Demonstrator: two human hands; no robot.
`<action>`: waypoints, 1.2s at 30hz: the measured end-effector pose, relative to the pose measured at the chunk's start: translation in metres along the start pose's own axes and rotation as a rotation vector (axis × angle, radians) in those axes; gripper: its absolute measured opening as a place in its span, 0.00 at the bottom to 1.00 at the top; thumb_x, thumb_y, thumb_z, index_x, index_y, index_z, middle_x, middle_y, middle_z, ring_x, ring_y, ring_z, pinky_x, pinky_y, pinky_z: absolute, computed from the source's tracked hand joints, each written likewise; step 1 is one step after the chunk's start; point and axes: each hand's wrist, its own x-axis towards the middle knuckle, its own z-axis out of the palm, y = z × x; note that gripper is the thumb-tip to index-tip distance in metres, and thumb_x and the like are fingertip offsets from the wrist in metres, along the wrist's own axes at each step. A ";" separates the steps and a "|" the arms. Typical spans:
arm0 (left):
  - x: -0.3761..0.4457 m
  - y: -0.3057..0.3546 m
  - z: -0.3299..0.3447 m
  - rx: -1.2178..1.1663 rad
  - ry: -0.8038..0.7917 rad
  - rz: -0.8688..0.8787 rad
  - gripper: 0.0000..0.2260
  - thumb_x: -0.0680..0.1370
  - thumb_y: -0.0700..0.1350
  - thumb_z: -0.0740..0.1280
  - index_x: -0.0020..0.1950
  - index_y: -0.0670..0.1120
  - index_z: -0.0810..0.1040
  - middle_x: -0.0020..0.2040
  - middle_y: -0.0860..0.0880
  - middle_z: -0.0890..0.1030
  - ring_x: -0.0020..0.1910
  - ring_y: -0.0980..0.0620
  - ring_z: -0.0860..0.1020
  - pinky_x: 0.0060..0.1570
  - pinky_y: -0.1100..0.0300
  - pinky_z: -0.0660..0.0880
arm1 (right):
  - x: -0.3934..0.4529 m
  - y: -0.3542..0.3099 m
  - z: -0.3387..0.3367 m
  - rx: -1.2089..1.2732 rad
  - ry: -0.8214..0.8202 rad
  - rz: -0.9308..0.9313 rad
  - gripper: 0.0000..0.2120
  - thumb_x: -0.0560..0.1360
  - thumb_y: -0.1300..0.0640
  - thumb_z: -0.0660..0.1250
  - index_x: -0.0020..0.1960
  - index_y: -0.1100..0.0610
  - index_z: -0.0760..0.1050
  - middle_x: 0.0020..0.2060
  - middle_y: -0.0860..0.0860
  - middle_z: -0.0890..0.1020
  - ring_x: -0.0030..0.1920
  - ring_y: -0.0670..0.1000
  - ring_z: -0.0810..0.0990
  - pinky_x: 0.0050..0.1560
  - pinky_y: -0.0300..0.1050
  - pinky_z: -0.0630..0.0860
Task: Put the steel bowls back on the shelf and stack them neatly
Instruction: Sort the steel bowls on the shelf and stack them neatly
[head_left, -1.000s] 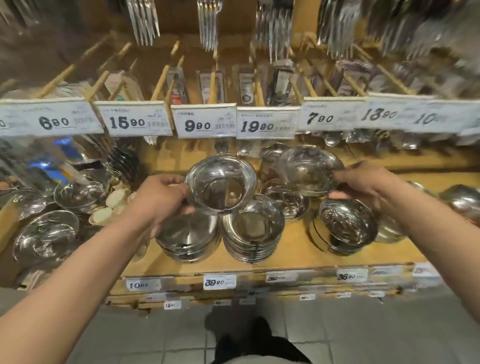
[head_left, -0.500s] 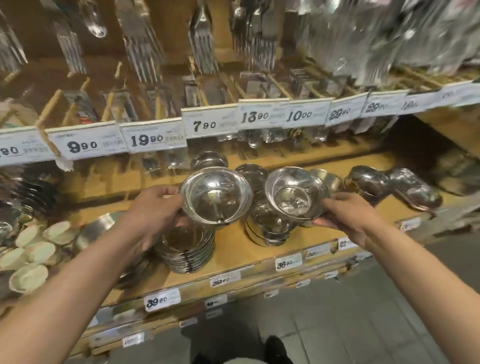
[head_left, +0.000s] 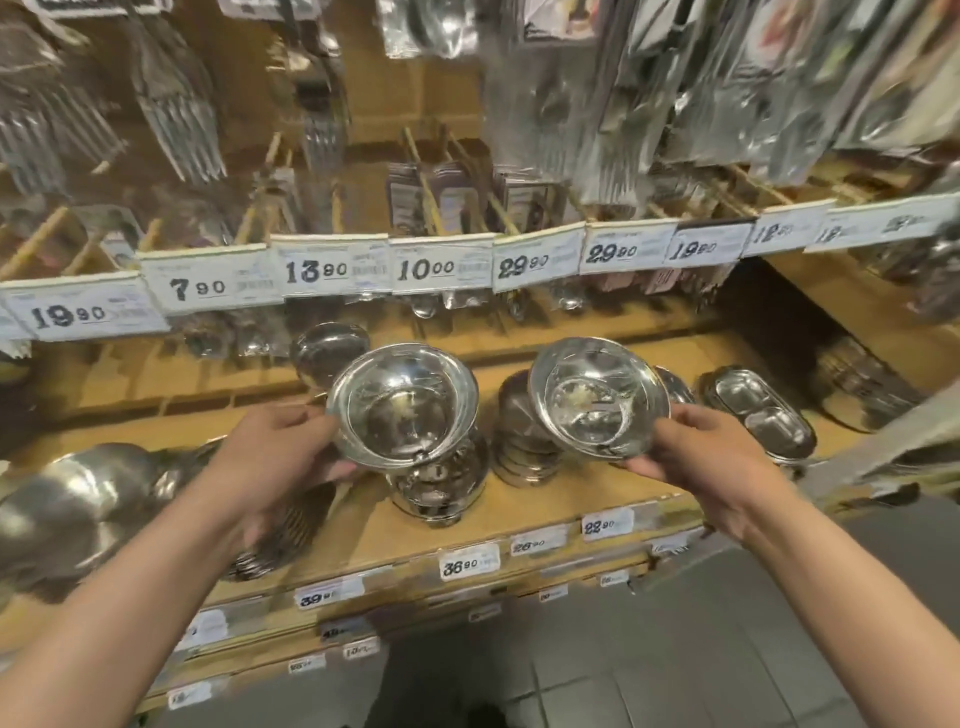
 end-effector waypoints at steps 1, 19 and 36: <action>-0.001 -0.001 0.005 -0.007 0.000 -0.012 0.08 0.80 0.37 0.68 0.53 0.32 0.81 0.47 0.36 0.86 0.44 0.45 0.87 0.36 0.63 0.83 | 0.001 0.001 -0.006 0.013 -0.008 0.016 0.10 0.78 0.69 0.64 0.41 0.58 0.77 0.30 0.51 0.85 0.36 0.51 0.87 0.35 0.35 0.82; -0.014 0.000 -0.088 -0.015 0.215 -0.009 0.07 0.79 0.35 0.68 0.56 0.33 0.81 0.49 0.35 0.86 0.47 0.43 0.86 0.42 0.60 0.84 | -0.033 0.001 0.101 0.090 -0.157 0.034 0.08 0.76 0.70 0.67 0.54 0.65 0.80 0.43 0.58 0.88 0.41 0.53 0.88 0.38 0.37 0.83; 0.014 -0.037 -0.186 0.261 0.262 -0.022 0.08 0.79 0.38 0.65 0.45 0.38 0.82 0.39 0.38 0.86 0.39 0.44 0.87 0.41 0.50 0.84 | -0.071 0.002 0.263 0.137 -0.220 0.154 0.05 0.77 0.69 0.68 0.52 0.68 0.79 0.45 0.62 0.87 0.38 0.50 0.87 0.35 0.36 0.83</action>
